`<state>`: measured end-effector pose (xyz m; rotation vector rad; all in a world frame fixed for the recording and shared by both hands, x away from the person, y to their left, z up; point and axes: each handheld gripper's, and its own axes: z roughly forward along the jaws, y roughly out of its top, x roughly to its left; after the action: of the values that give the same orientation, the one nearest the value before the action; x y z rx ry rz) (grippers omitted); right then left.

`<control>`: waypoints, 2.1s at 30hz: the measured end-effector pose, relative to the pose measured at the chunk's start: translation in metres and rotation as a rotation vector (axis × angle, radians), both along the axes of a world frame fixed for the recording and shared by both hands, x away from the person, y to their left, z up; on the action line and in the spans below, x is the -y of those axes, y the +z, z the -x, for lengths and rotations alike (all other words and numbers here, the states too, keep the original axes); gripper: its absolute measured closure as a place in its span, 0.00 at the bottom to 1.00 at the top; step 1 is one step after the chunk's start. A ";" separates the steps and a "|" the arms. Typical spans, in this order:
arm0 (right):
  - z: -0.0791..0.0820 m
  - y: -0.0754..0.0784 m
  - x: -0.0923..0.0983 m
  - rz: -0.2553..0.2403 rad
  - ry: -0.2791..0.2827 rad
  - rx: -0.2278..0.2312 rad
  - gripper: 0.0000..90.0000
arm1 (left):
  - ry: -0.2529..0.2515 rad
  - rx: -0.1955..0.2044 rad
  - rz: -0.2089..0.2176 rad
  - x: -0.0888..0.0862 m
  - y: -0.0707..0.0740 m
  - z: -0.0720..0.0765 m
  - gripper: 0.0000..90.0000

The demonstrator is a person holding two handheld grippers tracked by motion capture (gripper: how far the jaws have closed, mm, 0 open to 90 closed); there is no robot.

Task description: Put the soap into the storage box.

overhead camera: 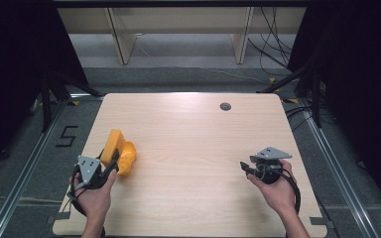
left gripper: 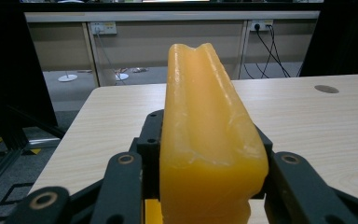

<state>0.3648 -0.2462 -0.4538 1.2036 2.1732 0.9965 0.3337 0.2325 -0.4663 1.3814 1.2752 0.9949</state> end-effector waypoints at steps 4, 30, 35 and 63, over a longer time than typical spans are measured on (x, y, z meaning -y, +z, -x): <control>0.001 0.002 0.000 -0.008 -0.013 -0.005 0.62 | -0.004 0.004 -0.001 0.000 0.001 -0.002 0.67; 0.000 0.000 0.001 0.005 0.005 0.004 0.61 | -0.034 -0.036 0.001 0.003 -0.015 -0.017 0.67; 0.000 0.000 0.000 -0.004 0.000 -0.010 0.61 | -0.042 -0.037 0.005 0.004 -0.017 -0.018 0.67; -0.001 -0.002 -0.001 -0.002 0.008 0.001 0.61 | -0.047 -0.102 -0.005 0.004 -0.038 -0.023 0.67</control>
<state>0.3660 -0.2450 -0.4563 1.1958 2.1787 1.0027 0.3572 0.2285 -0.5039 1.4750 1.3094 0.9063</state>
